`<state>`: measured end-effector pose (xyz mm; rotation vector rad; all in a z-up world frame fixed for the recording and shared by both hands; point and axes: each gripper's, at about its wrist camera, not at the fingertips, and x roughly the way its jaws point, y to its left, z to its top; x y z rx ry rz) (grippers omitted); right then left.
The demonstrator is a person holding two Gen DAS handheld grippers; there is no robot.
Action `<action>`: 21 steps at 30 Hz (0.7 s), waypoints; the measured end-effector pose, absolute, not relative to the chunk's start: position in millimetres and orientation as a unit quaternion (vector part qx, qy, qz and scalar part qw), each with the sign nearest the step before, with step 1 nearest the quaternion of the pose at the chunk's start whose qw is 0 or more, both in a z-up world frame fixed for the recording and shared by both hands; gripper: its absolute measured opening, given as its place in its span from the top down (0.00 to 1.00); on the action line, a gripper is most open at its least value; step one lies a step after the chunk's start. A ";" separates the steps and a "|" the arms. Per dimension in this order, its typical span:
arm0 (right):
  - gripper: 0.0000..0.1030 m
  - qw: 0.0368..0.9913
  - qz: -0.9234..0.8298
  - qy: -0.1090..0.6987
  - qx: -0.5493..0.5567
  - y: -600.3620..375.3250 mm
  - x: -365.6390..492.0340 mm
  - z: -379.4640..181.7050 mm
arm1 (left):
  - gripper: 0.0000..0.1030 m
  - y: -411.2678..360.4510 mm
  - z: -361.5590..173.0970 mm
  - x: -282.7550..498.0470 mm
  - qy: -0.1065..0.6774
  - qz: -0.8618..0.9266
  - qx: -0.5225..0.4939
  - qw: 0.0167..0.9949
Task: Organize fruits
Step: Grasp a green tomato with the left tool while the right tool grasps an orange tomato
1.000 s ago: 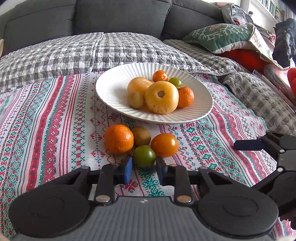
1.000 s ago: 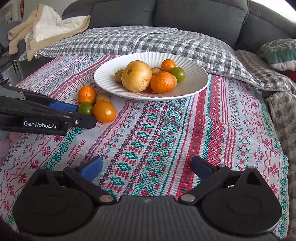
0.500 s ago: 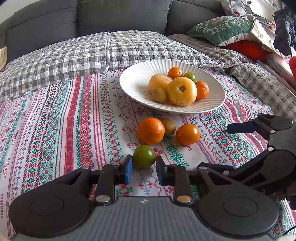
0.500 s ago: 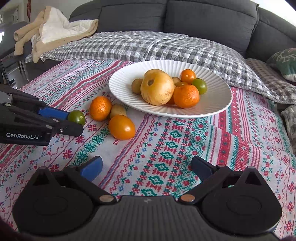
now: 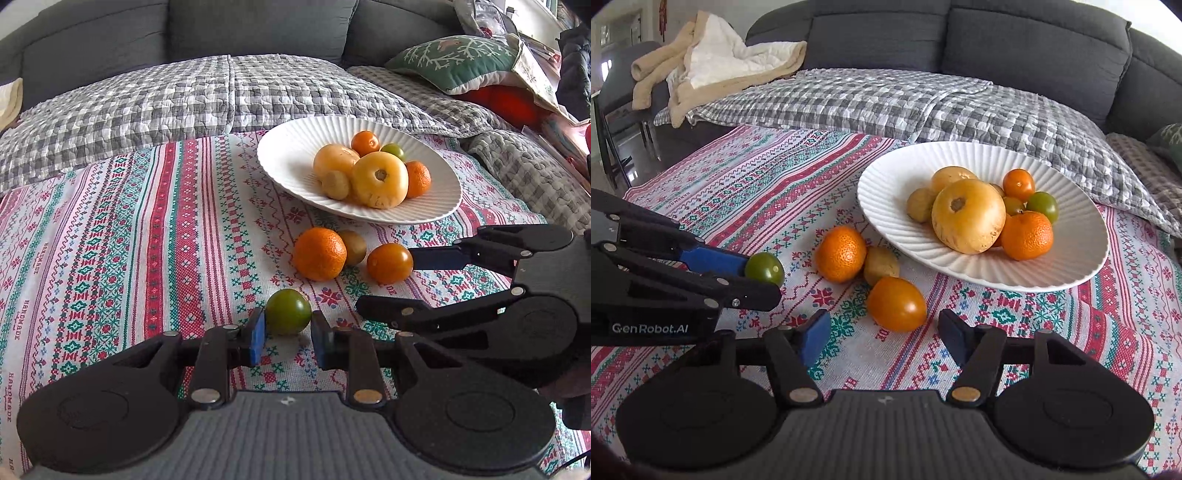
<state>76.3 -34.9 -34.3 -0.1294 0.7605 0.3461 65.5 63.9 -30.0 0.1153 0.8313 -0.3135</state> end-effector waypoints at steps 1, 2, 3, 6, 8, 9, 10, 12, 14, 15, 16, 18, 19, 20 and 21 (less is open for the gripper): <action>0.48 0.912 0.169 0.369 -0.063 -34.3 76.4 -34.4 | 0.74 63.7 -30.3 65.5 0.402 -0.152 0.056 0.901; 0.53 0.912 0.169 0.369 -0.066 -34.1 76.1 -34.4 | 0.74 63.8 -30.4 65.0 0.402 -0.152 0.057 0.901; 0.57 0.912 0.168 0.368 -0.069 -34.0 75.5 -34.5 | 0.74 63.8 -30.4 64.5 0.402 -0.152 0.057 0.901; 0.71 0.912 0.163 0.367 -0.076 -35.6 74.4 -33.4 | 0.74 63.9 -30.4 64.1 0.402 -0.152 0.057 0.901; 0.70 0.911 0.164 0.371 -0.072 -38.2 74.2 -32.0 | 0.74 63.8 -30.3 64.0 0.402 -0.152 0.057 0.901; 0.71 0.911 0.165 0.372 -0.070 -39.2 74.0 -31.8 | 0.74 64.1 -30.3 63.9 0.402 -0.152 0.057 0.901; 0.71 0.910 0.167 0.372 -0.070 -39.7 72.8 -31.6 | 0.74 64.0 -30.2 64.0 0.402 -0.152 0.056 0.901; 0.71 0.909 0.170 0.373 -0.072 -40.8 69.7 -31.1 | 0.74 64.1 -30.1 64.2 0.402 -0.152 0.056 0.901; 0.71 0.908 0.173 0.374 -0.072 -42.3 67.3 -30.0 | 0.74 64.4 -29.7 63.8 0.403 -0.152 0.052 0.901; 0.71 0.908 0.175 0.375 -0.071 -43.5 65.8 -29.2 | 0.74 64.8 -29.4 63.7 0.404 -0.152 0.050 0.901; 0.71 0.907 0.176 0.376 -0.070 -44.8 64.0 -28.5 | 0.74 65.2 -29.4 63.9 0.404 -0.153 0.048 0.901; 0.71 0.906 0.178 0.377 -0.070 -47.1 61.1 -27.5 | 0.74 65.3 -28.7 62.3 0.405 -0.151 0.044 0.901; 0.71 0.905 0.179 0.379 -0.070 -48.5 60.1 -27.3 | 0.74 65.5 -28.6 62.3 0.405 -0.151 0.043 0.901; 0.71 0.904 0.179 0.381 -0.070 -49.8 59.4 -27.2 | 0.74 65.1 -28.3 62.2 0.406 -0.150 0.041 0.901; 0.71 0.903 0.178 0.384 -0.069 -51.1 58.6 -27.2 | 0.74 64.8 -28.1 62.2 0.406 -0.150 0.039 0.901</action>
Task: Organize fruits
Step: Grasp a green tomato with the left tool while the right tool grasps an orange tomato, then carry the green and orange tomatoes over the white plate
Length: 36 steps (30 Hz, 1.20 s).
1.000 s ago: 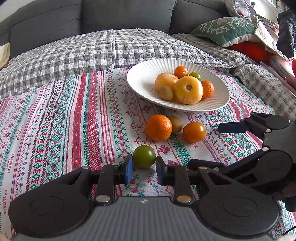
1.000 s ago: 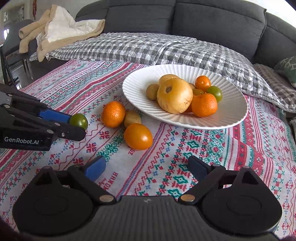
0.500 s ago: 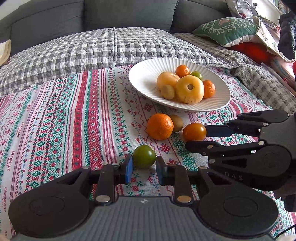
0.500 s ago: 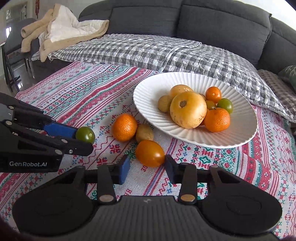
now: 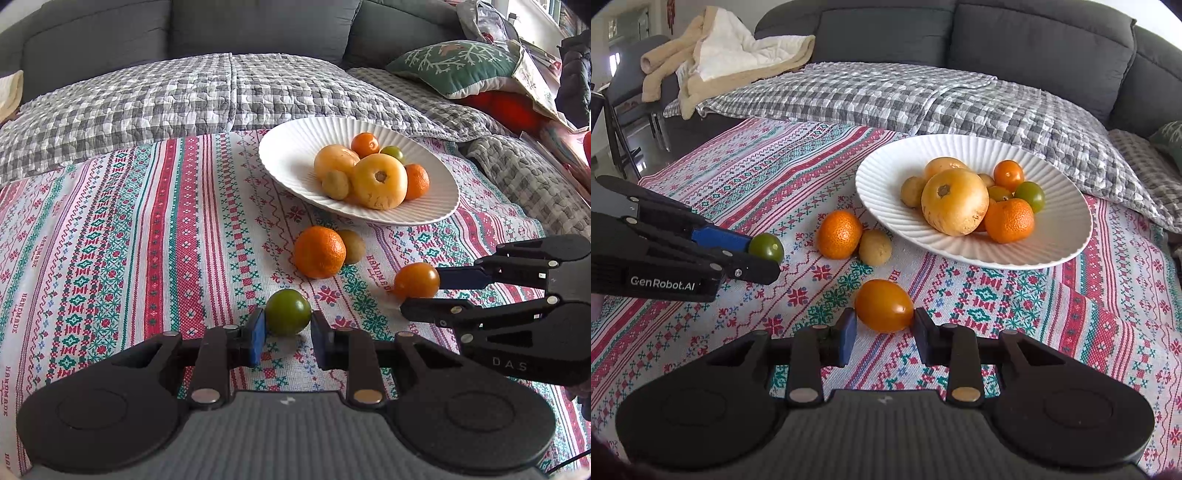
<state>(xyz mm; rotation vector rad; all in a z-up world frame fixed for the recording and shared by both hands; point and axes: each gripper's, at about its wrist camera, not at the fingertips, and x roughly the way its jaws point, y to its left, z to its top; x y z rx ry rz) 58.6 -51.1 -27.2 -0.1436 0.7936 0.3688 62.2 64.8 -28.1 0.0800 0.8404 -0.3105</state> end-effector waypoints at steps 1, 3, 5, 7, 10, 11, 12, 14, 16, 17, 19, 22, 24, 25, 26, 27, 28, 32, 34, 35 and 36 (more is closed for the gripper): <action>0.71 0.902 0.177 0.388 -0.069 -52.2 58.0 -27.3 | 0.74 64.4 -27.9 62.0 0.407 -0.150 0.037 0.900; 0.71 0.900 0.174 0.394 -0.063 -55.2 57.5 -26.3 | 0.74 63.3 -27.4 61.6 0.408 -0.151 0.035 0.900; 0.71 0.898 0.172 0.400 -0.056 -58.3 56.5 -25.1 | 0.74 62.2 -27.1 61.2 0.409 -0.153 0.034 0.899; 0.71 0.897 0.171 0.403 -0.053 -61.2 54.6 -24.3 | 0.74 61.2 -27.1 60.7 0.410 -0.157 0.033 0.898; 0.71 0.896 0.170 0.408 -0.048 -66.9 49.8 -23.6 | 0.74 58.9 -27.5 60.4 0.412 -0.163 0.035 0.896; 0.71 0.895 0.170 0.409 -0.047 -68.6 48.3 -23.2 | 0.74 58.1 -27.3 60.6 0.412 -0.165 0.036 0.895; 0.71 0.895 0.169 0.411 -0.047 -69.8 47.2 -22.8 | 0.74 57.2 -27.0 60.7 0.413 -0.168 0.035 0.895; 0.71 0.894 0.168 0.413 -0.045 -72.5 44.9 -21.8 | 0.74 55.4 -25.7 60.7 0.413 -0.172 0.033 0.894; 0.71 0.894 0.166 0.415 -0.043 -74.7 43.4 -21.0 | 0.74 53.5 -23.9 59.9 0.412 -0.176 0.032 0.893; 0.71 0.893 0.166 0.416 -0.042 -75.7 42.7 -20.5 | 0.74 52.5 -23.0 59.2 0.411 -0.178 0.032 0.893; 0.71 0.893 0.165 0.417 -0.042 -77.1 41.2 -19.0 | 0.74 50.2 -21.1 58.1 0.410 -0.182 0.033 0.893; 0.71 0.894 0.165 0.415 -0.036 -79.7 40.0 -15.3 | 0.74 47.2 -16.5 56.6 0.406 -0.187 0.030 0.894; 0.71 0.896 0.164 0.411 -0.029 -81.6 39.5 -11.8 | 0.74 45.7 -13.1 55.6 0.402 -0.191 0.026 0.895; 0.71 0.898 0.164 0.407 -0.025 -82.4 39.0 -9.6 | 0.74 44.8 -11.7 55.1 0.400 -0.193 0.025 0.896; 0.71 0.900 0.164 0.403 -0.023 -83.0 38.7 -7.4 | 0.74 43.8 -10.2 54.8 0.397 -0.195 0.024 0.896; 0.71 0.902 0.163 0.399 -0.020 -83.4 38.6 -5.2 | 0.74 42.4 -8.7 54.8 0.396 -0.197 0.024 0.897; 0.71 0.904 0.163 0.395 -0.017 -83.8 38.6 -3.1 | 0.74 40.8 -7.5 54.5 0.395 -0.198 0.023 0.897; 0.71 0.909 0.164 0.383 -0.008 -85.9 40.3 4.2 | 0.74 35.2 -3.3 55.3 0.389 -0.203 0.020 0.898; 0.71 0.911 0.163 0.379 -0.006 -86.8 41.9 6.1 | 0.74 32.8 -2.1 56.5 0.386 -0.202 0.020 0.900; 0.71 0.912 0.161 0.377 -0.005 -87.5 42.7 7.0 | 0.74 31.5 -1.7 57.5 0.385 -0.201 0.019 0.900; 0.71 0.913 0.160 0.376 -0.004 -88.3 43.4 7.8 | 0.74 30.5 -1.5 58.5 0.385 -0.200 0.018 0.901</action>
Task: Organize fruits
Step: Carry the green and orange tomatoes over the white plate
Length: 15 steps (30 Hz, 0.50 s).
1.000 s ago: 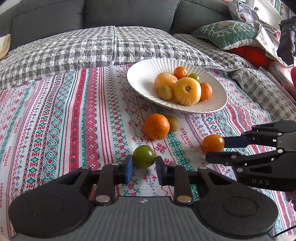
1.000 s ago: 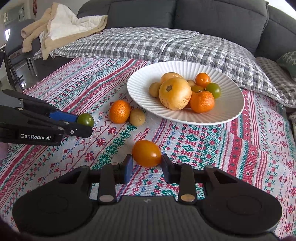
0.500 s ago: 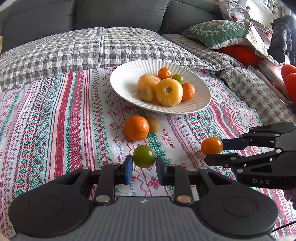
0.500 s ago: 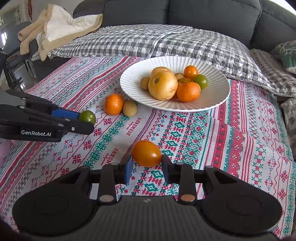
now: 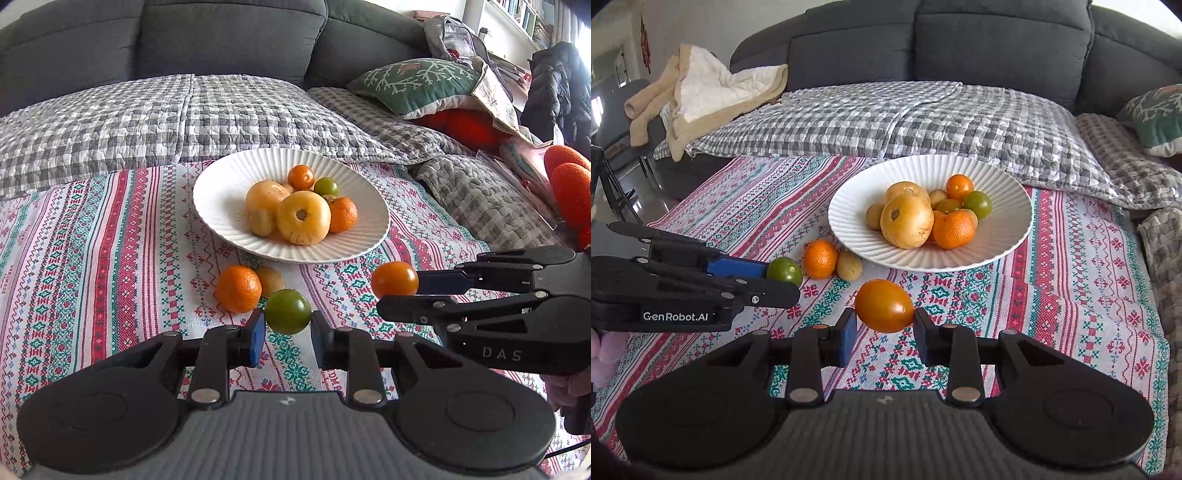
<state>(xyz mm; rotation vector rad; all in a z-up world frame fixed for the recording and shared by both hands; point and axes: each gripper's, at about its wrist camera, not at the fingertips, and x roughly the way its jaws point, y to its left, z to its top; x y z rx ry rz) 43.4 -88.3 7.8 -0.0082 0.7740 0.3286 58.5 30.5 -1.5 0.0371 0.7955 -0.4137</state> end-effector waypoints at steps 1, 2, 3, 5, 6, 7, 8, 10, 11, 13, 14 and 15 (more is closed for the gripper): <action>0.71 0.914 0.158 0.374 -0.003 -89.0 44.4 8.5 | 0.74 29.3 -1.2 59.7 0.383 -0.199 0.017 0.902; 0.71 0.914 0.157 0.373 -0.002 -89.7 45.6 9.2 | 0.74 28.3 -0.9 60.8 0.382 -0.198 0.017 0.902; 0.71 0.915 0.155 0.371 -0.001 -90.4 46.8 9.8 | 0.74 27.4 -0.7 61.9 0.381 -0.198 0.016 0.903; 0.71 0.917 0.152 0.369 0.002 -92.3 49.4 10.5 | 0.74 25.4 -0.5 64.7 0.380 -0.196 0.015 0.904; 0.71 0.918 0.149 0.369 0.003 -93.2 50.6 10.7 | 0.74 25.9 0.0 65.4 0.379 -0.195 0.015 0.905; 0.71 0.918 0.147 0.368 0.004 -94.6 52.1 10.5 | 0.74 25.9 0.1 66.8 0.379 -0.193 0.013 0.905; 0.71 0.919 0.144 0.367 0.006 -95.9 53.0 10.5 | 0.74 27.0 0.1 67.7 0.378 -0.191 0.012 0.906; 0.71 0.920 0.137 0.367 0.012 -99.1 54.9 10.3 | 0.74 27.6 -0.2 71.1 0.379 -0.186 0.010 0.907; 0.71 0.920 0.134 0.367 0.014 -100.8 55.8 10.3 | 0.74 28.5 -0.3 74.5 0.378 -0.185 0.012 0.907; 0.71 0.922 0.128 0.365 0.017 -103.5 57.6 10.7 | 0.74 29.3 -0.3 78.1 0.377 -0.179 0.013 0.909; 0.71 0.923 0.126 0.364 0.020 -105.3 58.6 11.2 | 0.74 29.6 -0.1 79.9 0.376 -0.176 0.013 0.910; 0.71 0.923 0.124 0.363 0.023 -107.0 59.7 11.7 | 0.74 29.7 0.2 82.7 0.375 -0.173 0.014 0.910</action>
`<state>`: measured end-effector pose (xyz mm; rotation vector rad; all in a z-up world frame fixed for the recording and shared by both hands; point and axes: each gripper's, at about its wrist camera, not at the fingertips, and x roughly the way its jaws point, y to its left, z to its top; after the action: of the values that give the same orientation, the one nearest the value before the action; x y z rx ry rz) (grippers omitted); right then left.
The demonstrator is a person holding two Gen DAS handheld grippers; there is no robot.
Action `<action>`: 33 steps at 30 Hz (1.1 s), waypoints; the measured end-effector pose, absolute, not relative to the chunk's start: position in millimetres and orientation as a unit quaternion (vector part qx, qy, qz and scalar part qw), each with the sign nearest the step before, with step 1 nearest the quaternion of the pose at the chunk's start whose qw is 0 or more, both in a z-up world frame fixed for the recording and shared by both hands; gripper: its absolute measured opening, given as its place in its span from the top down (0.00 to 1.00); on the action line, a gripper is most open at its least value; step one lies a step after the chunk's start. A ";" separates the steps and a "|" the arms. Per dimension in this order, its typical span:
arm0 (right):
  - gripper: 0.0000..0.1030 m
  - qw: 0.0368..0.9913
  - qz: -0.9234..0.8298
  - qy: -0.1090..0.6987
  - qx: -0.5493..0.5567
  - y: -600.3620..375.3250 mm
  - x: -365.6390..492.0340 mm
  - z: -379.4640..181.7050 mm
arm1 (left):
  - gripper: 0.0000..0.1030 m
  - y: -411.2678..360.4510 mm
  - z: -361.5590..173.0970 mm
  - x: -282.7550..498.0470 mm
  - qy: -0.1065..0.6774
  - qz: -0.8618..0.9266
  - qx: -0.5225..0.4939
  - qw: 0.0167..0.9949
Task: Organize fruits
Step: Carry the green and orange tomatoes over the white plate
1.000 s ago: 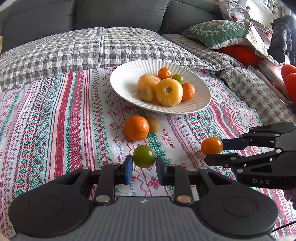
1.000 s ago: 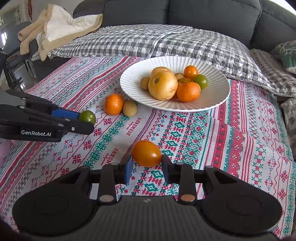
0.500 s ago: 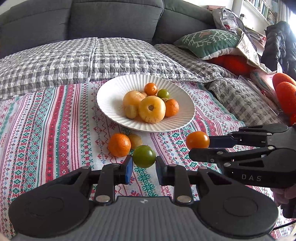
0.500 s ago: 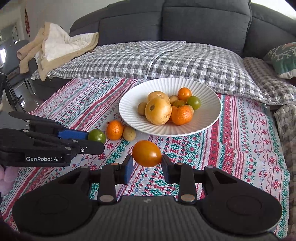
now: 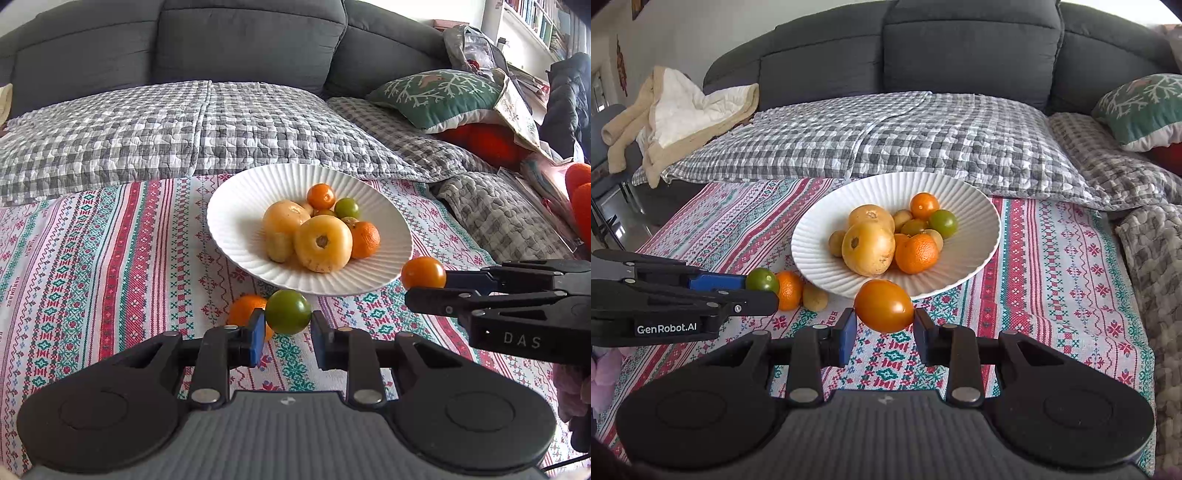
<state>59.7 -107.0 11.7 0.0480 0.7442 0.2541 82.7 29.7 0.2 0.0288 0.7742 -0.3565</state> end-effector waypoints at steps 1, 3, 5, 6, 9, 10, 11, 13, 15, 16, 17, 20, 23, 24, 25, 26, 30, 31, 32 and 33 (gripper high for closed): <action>0.71 0.924 0.122 0.361 0.028 -109.2 61.1 12.2 | 0.74 29.8 0.8 85.7 0.374 -0.170 0.015 0.912; 0.71 0.925 0.119 0.359 0.035 -113.3 64.4 13.5 | 0.74 31.4 1.7 92.6 0.371 -0.164 0.013 0.914; 0.71 0.927 0.112 0.356 0.039 -116.9 68.6 14.3 | 0.74 32.6 2.7 99.9 0.368 -0.162 0.010 0.915; 0.71 0.928 0.109 0.354 0.040 -118.8 70.7 14.7 | 0.74 32.7 3.1 103.5 0.366 -0.161 0.012 0.917; 0.71 0.931 0.099 0.349 0.046 -125.6 78.0 15.7 | 0.74 32.2 4.4 117.9 0.362 -0.157 0.012 0.919; 0.71 0.931 0.097 0.348 0.049 -127.4 80.3 15.8 | 0.74 31.7 4.9 124.1 0.363 -0.157 0.008 0.919; 0.71 0.932 0.096 0.346 0.049 -129.0 82.4 15.7 | 0.74 31.7 5.2 130.1 0.363 -0.156 0.004 0.919; 0.71 0.933 0.092 0.344 0.047 -131.4 86.3 15.2 | 0.74 29.5 6.5 142.7 0.365 -0.154 -0.006 0.918; 0.71 0.934 0.089 0.342 0.042 -132.6 90.0 14.3 | 0.74 26.4 8.4 153.8 0.366 -0.152 -0.014 0.918; 0.71 0.935 0.087 0.342 0.039 -133.3 92.4 13.5 | 0.74 24.5 9.2 158.2 0.366 -0.152 -0.017 0.918; 0.71 0.935 0.086 0.341 0.037 -133.8 94.4 12.8 | 0.74 22.1 9.8 163.7 0.367 -0.153 -0.019 0.917; 0.71 0.935 0.085 0.342 0.034 -135.9 100.2 9.9 | 0.74 13.1 10.9 178.3 0.370 -0.154 -0.015 0.916; 0.71 0.935 0.083 0.342 0.031 -137.8 106.1 7.2 | 0.74 3.7 10.1 192.8 0.375 -0.152 -0.010 0.914; 0.71 0.936 0.082 0.342 0.031 -138.4 107.8 6.4 | 0.74 0.8 9.6 198.4 0.377 -0.154 -0.011 0.913; 0.71 0.936 0.082 0.342 0.031 -139.5 109.8 5.7 | 0.74 -2.0 9.0 202.7 0.379 -0.155 -0.012 0.912; 0.71 0.936 0.081 0.342 0.032 -140.6 111.5 4.9 | 0.74 -4.8 8.3 206.6 0.381 -0.156 -0.013 0.911; 0.71 0.935 0.080 0.343 0.041 -145.1 117.9 2.0 | 0.73 -18.9 1.0 222.1 0.391 -0.159 -0.010 0.907; 0.71 0.935 0.079 0.344 0.043 -146.1 119.0 1.0 | 0.73 -22.2 -1.7 224.9 0.394 -0.158 -0.007 0.906; 0.71 0.936 0.079 0.341 0.045 -147.1 119.6 0.5 | 0.73 -25.3 -4.6 227.5 0.397 -0.157 -0.003 0.904; 0.71 0.936 0.079 0.340 0.046 -147.5 120.0 0.5 | 0.73 -28.1 -7.3 229.4 0.401 -0.157 0.001 0.903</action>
<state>120.0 -147.5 0.5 0.0941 0.6944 0.1615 229.4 -28.1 -7.3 0.0030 0.8281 -0.3244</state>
